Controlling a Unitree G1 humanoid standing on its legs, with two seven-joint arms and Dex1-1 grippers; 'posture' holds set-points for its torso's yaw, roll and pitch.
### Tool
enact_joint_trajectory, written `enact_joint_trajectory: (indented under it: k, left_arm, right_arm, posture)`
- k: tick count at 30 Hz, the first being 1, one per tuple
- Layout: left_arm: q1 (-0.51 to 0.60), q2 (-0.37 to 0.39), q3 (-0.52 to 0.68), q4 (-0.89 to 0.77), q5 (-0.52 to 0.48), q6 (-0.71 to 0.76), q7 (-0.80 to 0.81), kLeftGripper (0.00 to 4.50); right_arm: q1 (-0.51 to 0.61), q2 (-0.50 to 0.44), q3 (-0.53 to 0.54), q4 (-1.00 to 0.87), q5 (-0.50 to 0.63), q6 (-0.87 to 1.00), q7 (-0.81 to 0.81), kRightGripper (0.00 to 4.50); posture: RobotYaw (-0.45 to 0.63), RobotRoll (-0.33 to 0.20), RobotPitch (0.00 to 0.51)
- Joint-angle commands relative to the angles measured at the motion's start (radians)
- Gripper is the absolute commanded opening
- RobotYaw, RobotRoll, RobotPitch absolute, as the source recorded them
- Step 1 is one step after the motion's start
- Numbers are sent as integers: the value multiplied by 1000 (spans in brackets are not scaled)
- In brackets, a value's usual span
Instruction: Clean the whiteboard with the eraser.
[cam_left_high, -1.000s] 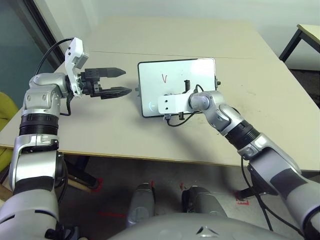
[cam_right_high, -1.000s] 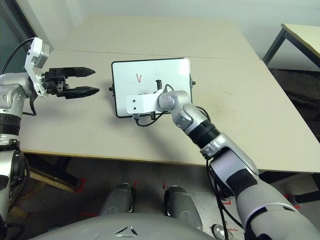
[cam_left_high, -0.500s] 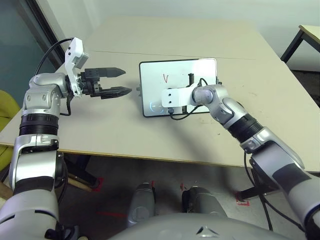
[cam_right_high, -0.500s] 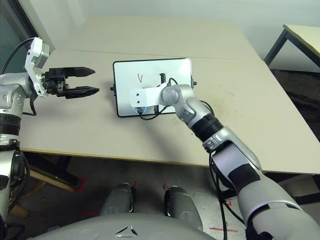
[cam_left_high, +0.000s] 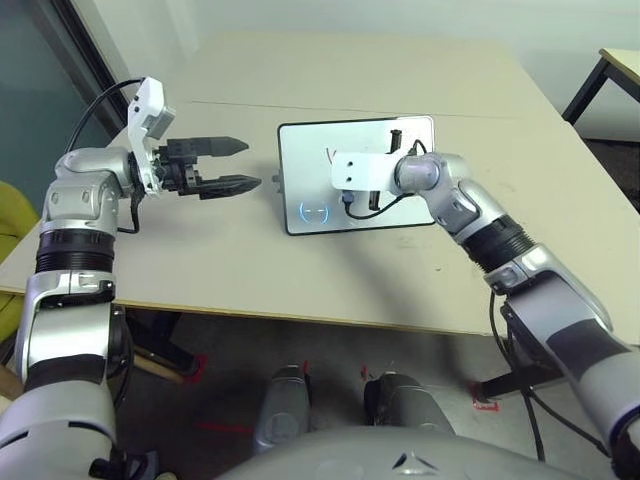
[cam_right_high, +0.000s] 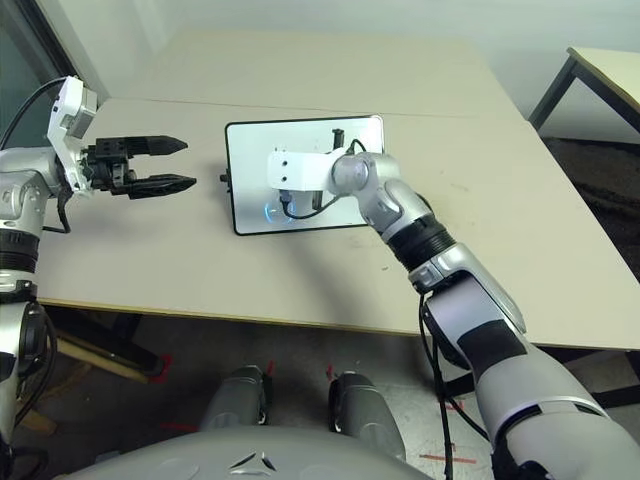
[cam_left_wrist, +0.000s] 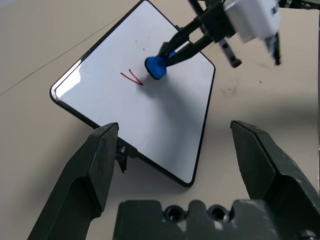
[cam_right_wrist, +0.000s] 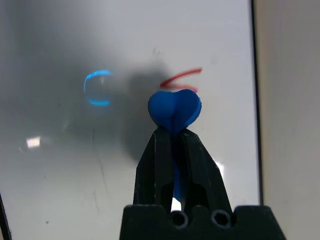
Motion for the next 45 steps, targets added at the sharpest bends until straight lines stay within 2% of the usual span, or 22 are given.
enact_joint_trajectory:
  k: [1,14,23,38,45]
  left_arm:
    - [4,11,9,-7,5,1,3,4500]
    - [1,17,12,-9,4,0,5,4500]
    - [20,23,22,-34,-2,14,9,4500]
    - [4,23,17,-16,5,5,7,4500]
    - [-1,16,14,-12,5,1,7,4500]
  right_arm:
    - [-6,-7,-2,-32,4,17,16,16]
    - [-69,76,43,213,-38,-55,-96,16]
    - [-105,116,50,284,-47,-88,-122,16]
    - [-67,-7,25,270,-47,-99,-120,16]
    - [-78,14,36,254,-45,-91,-119,16]
  posture:
    - [230,0,0]
    - [249,0,0]
    - [260,0,0]
    - [244,0,0]
    - [243,0,0]
